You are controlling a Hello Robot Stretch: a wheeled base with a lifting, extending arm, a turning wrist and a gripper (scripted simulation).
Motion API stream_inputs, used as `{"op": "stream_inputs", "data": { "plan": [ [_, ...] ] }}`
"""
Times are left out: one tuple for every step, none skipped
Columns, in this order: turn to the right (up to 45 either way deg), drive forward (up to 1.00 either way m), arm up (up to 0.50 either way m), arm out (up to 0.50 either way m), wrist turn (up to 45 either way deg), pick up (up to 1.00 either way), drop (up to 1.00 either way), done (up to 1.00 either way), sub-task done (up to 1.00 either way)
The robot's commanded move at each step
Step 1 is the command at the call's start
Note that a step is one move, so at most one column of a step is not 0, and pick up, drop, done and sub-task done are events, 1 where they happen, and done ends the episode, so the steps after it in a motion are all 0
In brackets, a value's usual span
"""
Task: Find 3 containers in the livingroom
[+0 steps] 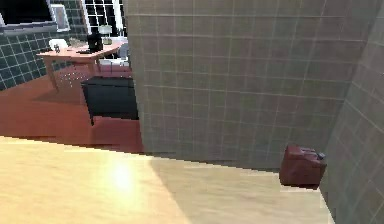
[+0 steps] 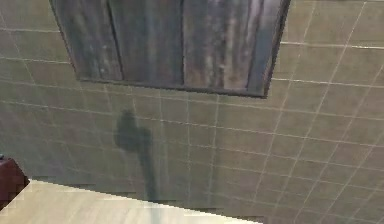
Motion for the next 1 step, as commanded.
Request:
{"op": "stream_inputs", "data": {
  "plan": [
    [-12.0, 0.00, 0.00, 0.00, 0.0, 0.00, 0.00, 0.00, 0.00]
  ]
}}
